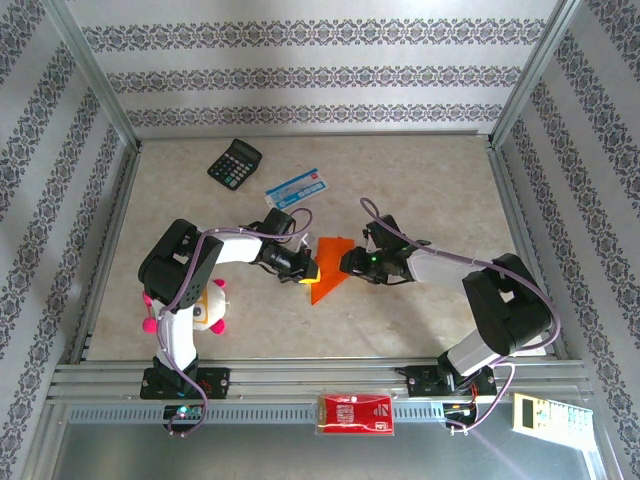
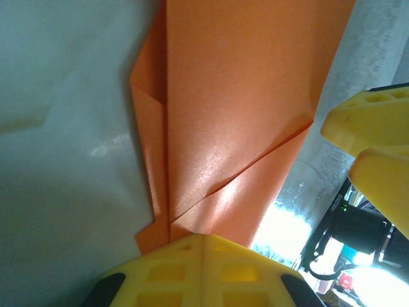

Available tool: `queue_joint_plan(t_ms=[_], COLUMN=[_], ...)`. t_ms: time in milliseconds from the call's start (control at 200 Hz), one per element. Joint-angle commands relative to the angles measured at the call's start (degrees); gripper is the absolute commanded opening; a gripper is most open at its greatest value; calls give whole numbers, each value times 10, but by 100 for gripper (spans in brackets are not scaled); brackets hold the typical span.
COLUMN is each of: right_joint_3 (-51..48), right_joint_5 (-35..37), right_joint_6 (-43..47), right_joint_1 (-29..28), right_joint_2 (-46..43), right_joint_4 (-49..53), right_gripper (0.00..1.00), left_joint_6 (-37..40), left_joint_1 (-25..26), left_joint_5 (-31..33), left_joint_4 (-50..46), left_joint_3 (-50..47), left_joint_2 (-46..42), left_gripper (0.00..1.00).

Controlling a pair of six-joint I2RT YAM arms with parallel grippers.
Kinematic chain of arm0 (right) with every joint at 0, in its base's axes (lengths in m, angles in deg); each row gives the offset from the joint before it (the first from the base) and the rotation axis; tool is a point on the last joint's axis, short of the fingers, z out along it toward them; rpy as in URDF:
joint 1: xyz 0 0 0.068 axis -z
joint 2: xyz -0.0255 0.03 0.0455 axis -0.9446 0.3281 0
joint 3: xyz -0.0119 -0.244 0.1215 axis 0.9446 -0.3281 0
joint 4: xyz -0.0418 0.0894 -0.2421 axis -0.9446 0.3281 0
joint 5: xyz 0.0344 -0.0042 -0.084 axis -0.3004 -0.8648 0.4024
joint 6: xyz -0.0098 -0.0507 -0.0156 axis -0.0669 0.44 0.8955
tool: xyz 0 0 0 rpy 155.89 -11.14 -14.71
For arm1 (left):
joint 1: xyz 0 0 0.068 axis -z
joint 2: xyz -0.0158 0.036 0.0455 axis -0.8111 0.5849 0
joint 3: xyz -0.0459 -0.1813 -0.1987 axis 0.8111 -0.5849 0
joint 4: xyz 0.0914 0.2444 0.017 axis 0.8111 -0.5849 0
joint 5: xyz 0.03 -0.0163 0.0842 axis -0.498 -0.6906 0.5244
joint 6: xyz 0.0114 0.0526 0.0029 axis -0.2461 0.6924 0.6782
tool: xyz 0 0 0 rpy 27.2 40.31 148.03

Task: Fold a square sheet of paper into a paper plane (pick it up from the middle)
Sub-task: Fold the wing for the fifth time at the center of the table.

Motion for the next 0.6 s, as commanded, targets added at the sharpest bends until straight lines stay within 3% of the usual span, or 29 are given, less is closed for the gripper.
queue_joint_plan(t_ms=[0, 345, 595], right_joint_3=[12, 7, -7], right_joint_5=[-13, -38, -42], right_joint_6=[2, -5, -17], right_joint_1=[6, 12, 19], right_joint_2=[13, 34, 27], right_joint_4=[-8, -49, -67], right_gripper=[48, 45, 30], left_joint_6=[6, 10, 11], left_joint_1=[-8, -12, -12], left_joint_5=[11, 8, 6], left_joint_4=[-8, -2, -6], left_joint_3=[-23, -32, -26], left_joint_2=[17, 14, 12], left_gripper=[1, 1, 1])
